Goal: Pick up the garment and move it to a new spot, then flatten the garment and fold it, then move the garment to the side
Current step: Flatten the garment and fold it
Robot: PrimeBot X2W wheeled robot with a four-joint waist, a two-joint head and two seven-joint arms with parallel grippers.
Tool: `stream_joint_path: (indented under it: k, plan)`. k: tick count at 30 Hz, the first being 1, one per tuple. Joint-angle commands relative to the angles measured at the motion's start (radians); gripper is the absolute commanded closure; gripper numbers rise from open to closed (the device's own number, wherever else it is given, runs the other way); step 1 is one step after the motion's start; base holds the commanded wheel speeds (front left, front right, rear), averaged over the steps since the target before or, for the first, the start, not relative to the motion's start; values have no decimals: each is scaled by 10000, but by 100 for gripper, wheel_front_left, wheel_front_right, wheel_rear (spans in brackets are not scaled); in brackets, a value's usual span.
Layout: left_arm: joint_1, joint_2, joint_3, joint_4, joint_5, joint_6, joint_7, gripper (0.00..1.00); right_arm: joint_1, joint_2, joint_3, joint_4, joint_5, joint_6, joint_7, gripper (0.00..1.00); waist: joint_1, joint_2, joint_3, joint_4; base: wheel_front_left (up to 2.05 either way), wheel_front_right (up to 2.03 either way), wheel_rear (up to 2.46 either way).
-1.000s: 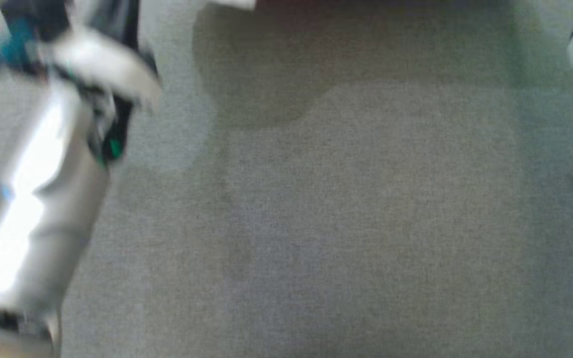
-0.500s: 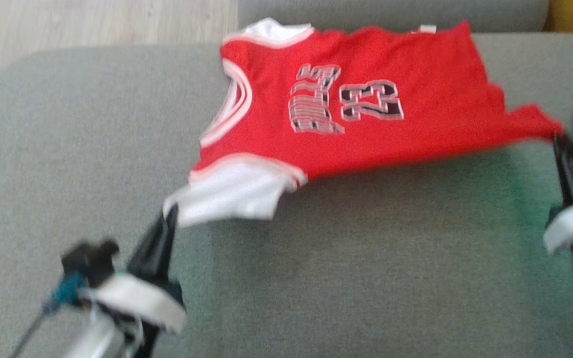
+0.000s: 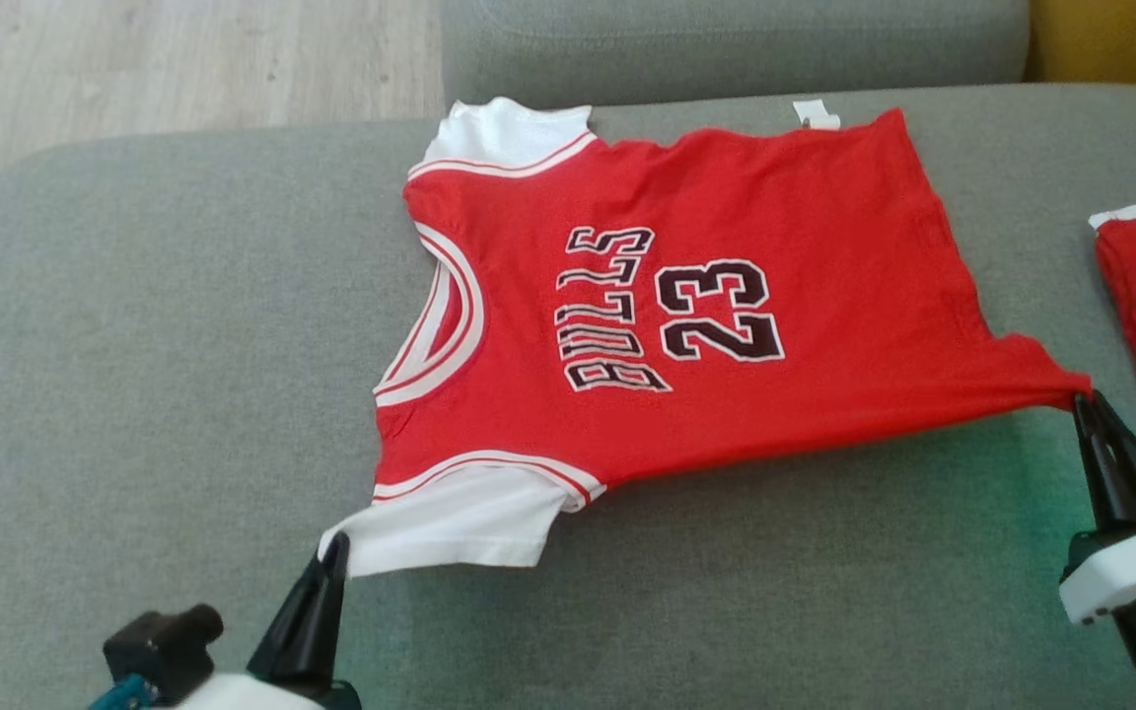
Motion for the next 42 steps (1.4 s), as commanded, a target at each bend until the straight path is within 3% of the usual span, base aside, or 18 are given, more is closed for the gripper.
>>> stream_joint_path:
  k: [1,11,20,28,29,30,31,32,33,38,42]
  plan:
    - [-573,194,493,-347,-51,75,-80,100,-245,-230,-19,-302,-23,-7,-64,100,1,-1,218,-43,0,0,0]
    - [-2473,-341,615,348,-3,-365,-36,100,-1082,38,-3,-3,2,-7,-64,100,1,-1,1052,38,0,0,0]
    - [-5347,-1227,615,2484,87,-1107,52,100,-2841,204,460,936,385,-7,-64,100,1,-1,1937,-15,0,0,0]
    - [-7064,-1610,622,4272,292,-1524,-78,100,-3997,176,957,1331,306,-7,-64,100,1,-1,2320,-77,0,0,0]
    - [-7173,-1664,635,4452,297,-1554,-142,81,-4068,166,983,1387,299,-7,-64,100,1,-1,2345,-72,0,0,0]
    - [-7259,-1721,647,4625,296,-1579,-210,46,-4123,156,996,1442,290,-7,-64,100,1,-1,2366,-62,0,0,0]
    - [-7333,-1766,656,4782,340,-1570,-322,0,-4158,152,1093,1452,289,-7,-64,96,1,-1,2386,-47,0,0,0]
    - [-7400,-1777,646,4903,464,-1552,-511,0,-4179,147,1150,1447,317,-7,-64,40,1,-1,2403,-36,0,0,0]
    - [-7451,-1722,562,5000,729,-1507,-725,0,-4189,163,1131,1446,371,-7,-64,0,1,-1,2414,-32,0,0,0]
    - [-7108,-1536,334,4930,2225,-697,-1448,0,-3987,260,794,1150,435,-7,-64,0,1,-1,2433,-15,0,0,0]
    - [-6041,-1720,540,4419,2710,-142,-1538,0,-3649,397,499,962,361,-7,-64,0,1,-1,2404,-46,0,0,0]
